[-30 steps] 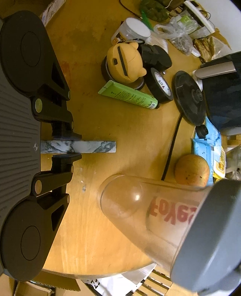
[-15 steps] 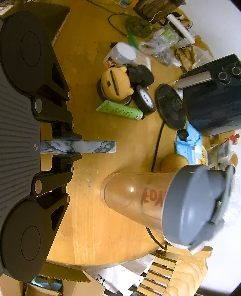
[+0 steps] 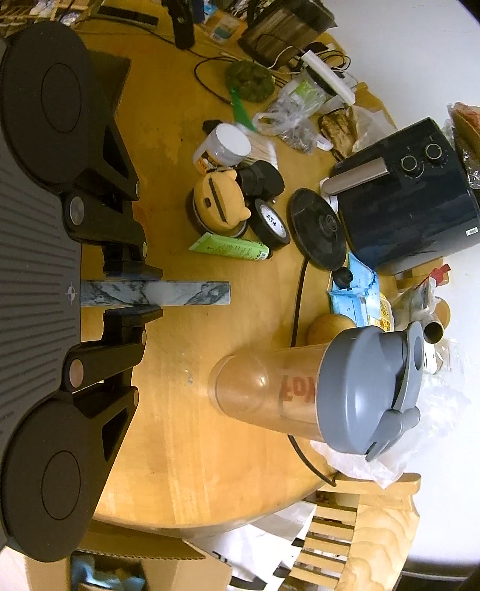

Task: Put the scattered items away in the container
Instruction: 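Grasp the white round jar with the left tool while the right tool holds the strip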

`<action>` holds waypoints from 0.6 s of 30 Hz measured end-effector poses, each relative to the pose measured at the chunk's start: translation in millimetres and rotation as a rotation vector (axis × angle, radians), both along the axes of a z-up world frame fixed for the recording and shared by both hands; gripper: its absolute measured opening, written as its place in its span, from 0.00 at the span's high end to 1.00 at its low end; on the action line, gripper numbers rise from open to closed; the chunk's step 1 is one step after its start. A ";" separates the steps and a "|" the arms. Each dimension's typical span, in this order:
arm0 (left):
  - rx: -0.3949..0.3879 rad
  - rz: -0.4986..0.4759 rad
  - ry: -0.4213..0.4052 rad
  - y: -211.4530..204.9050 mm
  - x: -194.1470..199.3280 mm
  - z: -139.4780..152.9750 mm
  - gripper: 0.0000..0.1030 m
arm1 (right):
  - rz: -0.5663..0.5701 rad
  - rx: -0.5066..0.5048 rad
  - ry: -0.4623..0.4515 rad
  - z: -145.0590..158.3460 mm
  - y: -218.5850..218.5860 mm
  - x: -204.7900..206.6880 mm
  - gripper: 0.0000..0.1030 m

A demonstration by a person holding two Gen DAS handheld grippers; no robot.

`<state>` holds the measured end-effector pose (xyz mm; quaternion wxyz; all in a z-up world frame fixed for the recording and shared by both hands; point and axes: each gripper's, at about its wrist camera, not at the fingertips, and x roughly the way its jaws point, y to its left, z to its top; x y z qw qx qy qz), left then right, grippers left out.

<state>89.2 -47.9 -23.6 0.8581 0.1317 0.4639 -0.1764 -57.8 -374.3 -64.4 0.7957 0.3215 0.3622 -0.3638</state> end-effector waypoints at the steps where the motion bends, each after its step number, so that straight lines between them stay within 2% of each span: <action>1: 0.003 -0.008 -0.003 -2.6 1.9 -0.8 0.01 | -0.003 0.003 -0.003 0.2 1.0 -1.4 0.84; 10: 0.024 -0.084 -0.014 -26.5 18.8 -13.7 0.01 | -0.084 0.026 -0.012 -0.5 14.3 -14.0 0.84; 11: 0.024 -0.094 -0.013 -28.7 20.3 -15.4 0.06 | -0.090 0.028 -0.013 -0.7 15.5 -16.0 0.84; 12: 0.025 -0.105 -0.009 -31.1 22.6 -17.8 0.15 | -0.099 0.031 -0.013 -1.1 17.0 -17.8 0.84; 18: 0.040 -0.150 0.016 -44.2 37.0 -32.1 0.18 | -0.144 0.045 -0.015 -3.7 23.4 -27.6 0.84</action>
